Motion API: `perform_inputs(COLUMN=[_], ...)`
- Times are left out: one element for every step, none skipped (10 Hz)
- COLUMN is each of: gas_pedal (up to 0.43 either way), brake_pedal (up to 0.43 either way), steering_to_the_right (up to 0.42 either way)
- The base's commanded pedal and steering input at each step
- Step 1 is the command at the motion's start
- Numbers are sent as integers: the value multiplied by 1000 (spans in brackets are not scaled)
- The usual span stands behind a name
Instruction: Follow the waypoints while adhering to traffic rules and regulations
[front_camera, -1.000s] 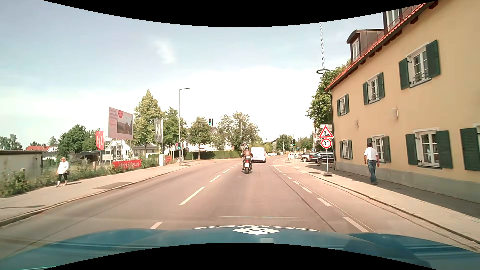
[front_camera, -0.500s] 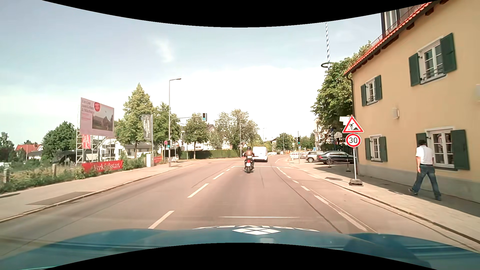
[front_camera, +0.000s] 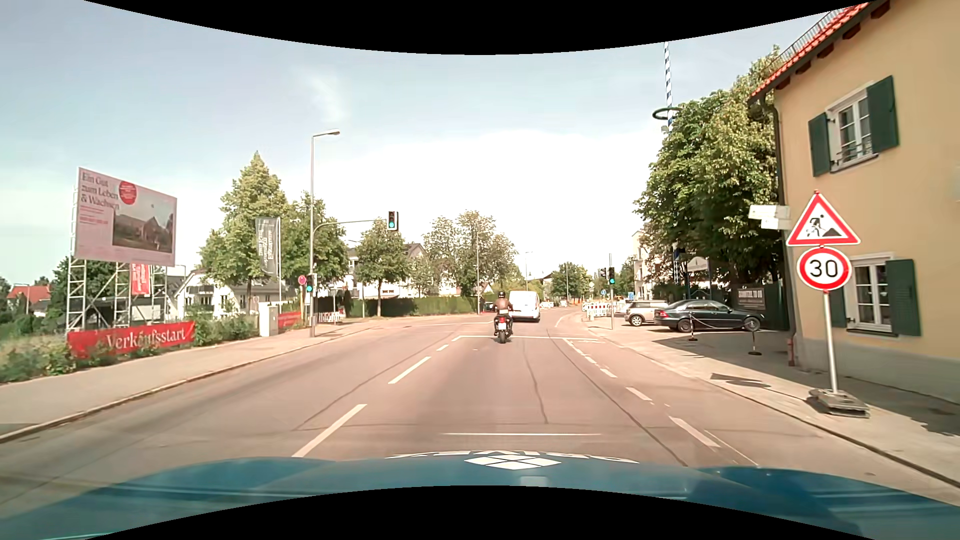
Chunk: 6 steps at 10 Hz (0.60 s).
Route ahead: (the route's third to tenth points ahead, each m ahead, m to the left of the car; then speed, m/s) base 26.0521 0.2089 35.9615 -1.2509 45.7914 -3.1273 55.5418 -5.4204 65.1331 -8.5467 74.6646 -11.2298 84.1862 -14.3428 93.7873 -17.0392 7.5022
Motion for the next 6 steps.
perform_inputs(gas_pedal=[0, 0, 0, 0, 0, 0], brake_pedal=[0, 0, 0, 0, 0, 0], steering_to_the_right=[4, 4, 4, 5, 5, 6])
